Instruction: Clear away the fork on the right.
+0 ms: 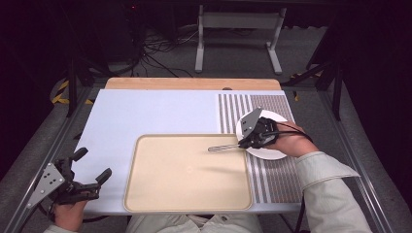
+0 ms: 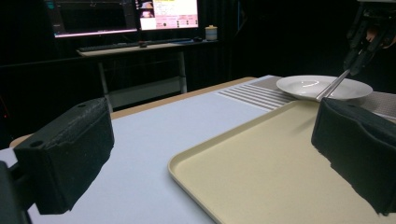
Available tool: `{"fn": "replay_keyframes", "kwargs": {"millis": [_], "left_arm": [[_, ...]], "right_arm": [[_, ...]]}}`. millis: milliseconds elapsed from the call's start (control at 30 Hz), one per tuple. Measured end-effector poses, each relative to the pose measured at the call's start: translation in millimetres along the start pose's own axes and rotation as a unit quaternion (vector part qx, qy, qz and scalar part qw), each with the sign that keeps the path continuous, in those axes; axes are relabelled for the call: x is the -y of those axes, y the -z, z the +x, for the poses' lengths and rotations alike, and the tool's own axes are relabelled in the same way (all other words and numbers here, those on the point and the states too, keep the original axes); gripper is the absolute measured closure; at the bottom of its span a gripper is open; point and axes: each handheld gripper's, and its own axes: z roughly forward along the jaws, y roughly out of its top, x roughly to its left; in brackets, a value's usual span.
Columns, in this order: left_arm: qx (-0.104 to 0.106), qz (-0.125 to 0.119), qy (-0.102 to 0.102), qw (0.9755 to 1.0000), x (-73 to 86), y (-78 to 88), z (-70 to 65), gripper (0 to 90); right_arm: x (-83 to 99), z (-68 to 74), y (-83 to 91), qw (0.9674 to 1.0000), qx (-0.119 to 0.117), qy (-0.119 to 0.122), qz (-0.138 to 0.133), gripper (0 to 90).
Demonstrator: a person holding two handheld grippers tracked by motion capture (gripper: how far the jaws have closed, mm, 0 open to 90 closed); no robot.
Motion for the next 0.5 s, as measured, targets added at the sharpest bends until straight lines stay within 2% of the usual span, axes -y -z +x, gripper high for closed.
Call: {"fn": "replay_keyframes", "kwargs": {"millis": [500], "left_arm": [[0.002, -0.001, 0.0, 1.0, -0.2, 0.0, 0.4, 0.0]], "right_arm": [[-17.8, -14.4, -24.1, 0.9999, -0.014, 0.004, -0.005, 84.9]]}}
